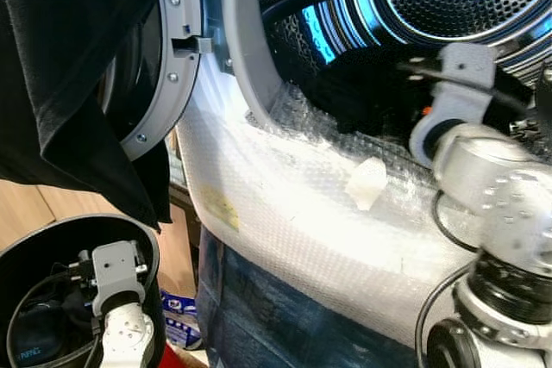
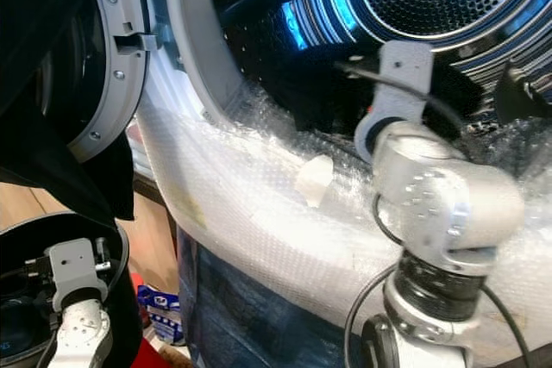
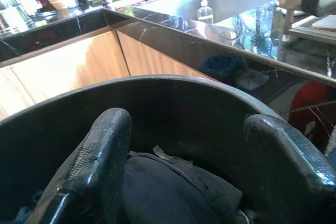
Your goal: Clothes washing
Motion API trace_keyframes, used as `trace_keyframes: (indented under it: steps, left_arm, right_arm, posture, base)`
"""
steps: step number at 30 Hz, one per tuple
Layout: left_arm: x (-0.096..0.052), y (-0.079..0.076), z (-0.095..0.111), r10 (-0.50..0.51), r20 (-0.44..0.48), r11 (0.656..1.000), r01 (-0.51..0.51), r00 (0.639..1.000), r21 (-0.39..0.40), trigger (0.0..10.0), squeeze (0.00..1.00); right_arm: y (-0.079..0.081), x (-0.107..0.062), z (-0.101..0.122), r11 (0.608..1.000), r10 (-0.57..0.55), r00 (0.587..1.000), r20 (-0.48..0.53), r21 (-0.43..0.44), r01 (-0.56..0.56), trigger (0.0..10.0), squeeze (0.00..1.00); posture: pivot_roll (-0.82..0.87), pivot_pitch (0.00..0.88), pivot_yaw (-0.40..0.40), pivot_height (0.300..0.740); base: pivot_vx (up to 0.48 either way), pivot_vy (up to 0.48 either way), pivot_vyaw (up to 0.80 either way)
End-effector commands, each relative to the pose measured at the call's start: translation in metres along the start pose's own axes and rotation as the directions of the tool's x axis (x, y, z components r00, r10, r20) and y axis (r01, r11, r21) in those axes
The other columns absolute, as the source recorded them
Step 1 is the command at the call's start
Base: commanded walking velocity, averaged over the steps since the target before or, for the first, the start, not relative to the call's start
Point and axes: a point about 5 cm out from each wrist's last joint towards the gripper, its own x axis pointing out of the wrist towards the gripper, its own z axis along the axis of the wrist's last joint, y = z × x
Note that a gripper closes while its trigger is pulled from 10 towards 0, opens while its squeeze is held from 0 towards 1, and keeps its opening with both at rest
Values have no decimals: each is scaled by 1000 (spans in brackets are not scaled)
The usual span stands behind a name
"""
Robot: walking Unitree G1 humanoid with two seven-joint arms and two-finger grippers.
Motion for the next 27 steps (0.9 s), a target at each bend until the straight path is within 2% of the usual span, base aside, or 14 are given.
trace_keyframes:
  steps: [1, 3, 6, 9, 10, 11, 13, 19, 27]
  left_arm:
    - [-4, 0, -6, 4, -29, 1000, -4, 1000, -4, 10000, 0]
    - [-5, 0, -7, 8, -31, 1000, -8, 999, -6, 10000, 0]
    - [-5, 1, -8, 12, -36, 1000, -13, 999, -8, 10000, 0]
    - [-5, 1, -8, 12, -37, 1000, -13, 999, -9, 10000, 0]
    - [-5, 1, -8, 11, -38, 1000, -12, 999, -9, 10000, 0]
    - [-5, 0, -8, 10, -40, 1000, -11, 999, -10, 10000, 0]
    - [-5, 0, -8, 10, -40, 1000, -10, 999, -11, 10000, 0]
    - [-5, -3, -8, 4, -43, 1000, -4, 999, -16, 10000, 0]
    - [-5, -5, -8, 2, -45, 1000, -3, 999, -21, 10000, 0]
  right_arm:
    - [5, -8, 4, 997, 65, 998, 11, -38, -65, 10000, 0]
    - [0, -13, 3, 995, 71, 997, 6, -65, -70, 10000, 0]
    - [-8, -18, 14, 995, 94, 994, 48, -19, -93, 10000, 0]
    - [-10, -21, 18, 993, 121, 991, 65, -9, -120, 10000, 0]
    - [-9, -23, 19, 988, 150, 987, 64, -42, -148, 10000, 0]
    - [-9, -31, 15, 971, 212, 976, 39, -118, -206, 10000, 0]
    - [-10, -33, 13, 964, 230, 973, 26, -141, -225, 10000, 0]
    - [-23, -51, -3, 918, 269, 957, -108, -272, -288, 10000, 0]
    - [-24, -68, -8, 867, 358, 920, -158, -310, -390, 10000, 0]
  posture:
    - [-189, 0, -107, 740]
    - [-186, 0, -113, 740]
    - [-191, 0, -114, 740]
    - [-196, 0, -114, 740]
    - [-197, 0, -114, 740]
    - [-202, 0, -115, 740]
    - [-203, 0, -116, 740]
    - [-213, 0, -118, 740]
    - [-222, 0, -121, 740]
  base:
    - [0, 0, 0]
    - [0, 0, 0]
    - [0, 0, 0]
    - [0, 0, 0]
    - [0, 0, 0]
    - [0, 0, 0]
    - [0, 0, 0]
    - [0, 0, 0]
    - [0, 0, 0]
